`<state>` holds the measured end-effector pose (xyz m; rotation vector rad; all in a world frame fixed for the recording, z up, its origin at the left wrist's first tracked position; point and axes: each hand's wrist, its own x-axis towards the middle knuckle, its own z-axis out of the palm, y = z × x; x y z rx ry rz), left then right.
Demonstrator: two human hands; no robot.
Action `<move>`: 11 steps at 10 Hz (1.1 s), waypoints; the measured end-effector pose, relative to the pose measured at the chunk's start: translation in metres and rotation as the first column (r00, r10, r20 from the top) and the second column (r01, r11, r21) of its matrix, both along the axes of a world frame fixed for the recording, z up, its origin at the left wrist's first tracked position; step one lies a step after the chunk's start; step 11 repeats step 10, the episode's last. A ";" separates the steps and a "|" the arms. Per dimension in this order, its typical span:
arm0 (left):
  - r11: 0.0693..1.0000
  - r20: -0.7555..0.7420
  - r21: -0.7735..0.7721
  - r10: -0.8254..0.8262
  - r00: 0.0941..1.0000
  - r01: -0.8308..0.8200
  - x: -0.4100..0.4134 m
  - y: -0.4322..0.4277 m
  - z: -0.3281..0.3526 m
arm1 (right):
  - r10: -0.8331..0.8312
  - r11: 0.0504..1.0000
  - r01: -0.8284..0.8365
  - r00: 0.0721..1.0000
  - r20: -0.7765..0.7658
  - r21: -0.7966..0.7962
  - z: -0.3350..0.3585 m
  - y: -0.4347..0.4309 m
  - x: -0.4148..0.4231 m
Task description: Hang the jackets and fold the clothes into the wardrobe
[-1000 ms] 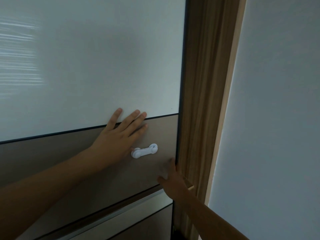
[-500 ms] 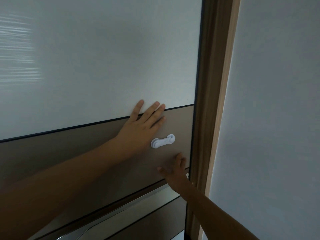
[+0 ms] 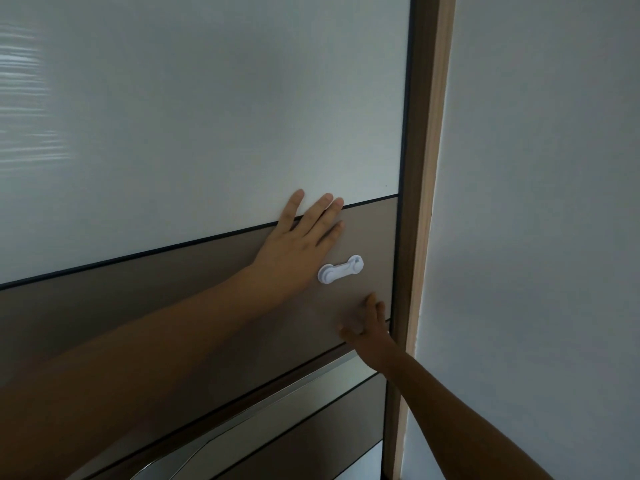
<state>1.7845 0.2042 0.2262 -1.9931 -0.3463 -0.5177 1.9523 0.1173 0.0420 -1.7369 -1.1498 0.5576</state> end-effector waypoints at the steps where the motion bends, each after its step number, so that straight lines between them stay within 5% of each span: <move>1: 1.000 -0.004 0.002 -0.005 1.000 0.005 0.006 0.000 0.001 | -0.015 1.000 0.015 1.000 0.010 -0.003 0.004 -0.003 0.005; 7: 0.998 -0.046 -0.027 0.056 0.997 -0.057 0.041 -0.007 0.001 | 0.082 0.993 -0.086 0.995 -0.058 -0.077 0.033 -0.053 -0.027; 9: 0.987 -0.073 -0.157 0.030 0.997 -0.041 0.037 -0.013 0.005 | -0.008 0.988 0.003 0.999 -0.036 -0.153 0.035 -0.081 -0.034; 10: 0.924 0.033 -0.359 -0.132 0.991 0.135 0.027 -0.017 0.013 | -0.111 0.971 0.127 0.990 0.088 -0.203 0.045 -0.109 -0.035; 11: 0.924 0.033 -0.359 -0.132 0.991 0.135 0.027 -0.017 0.013 | -0.111 0.971 0.127 0.990 0.088 -0.203 0.045 -0.109 -0.035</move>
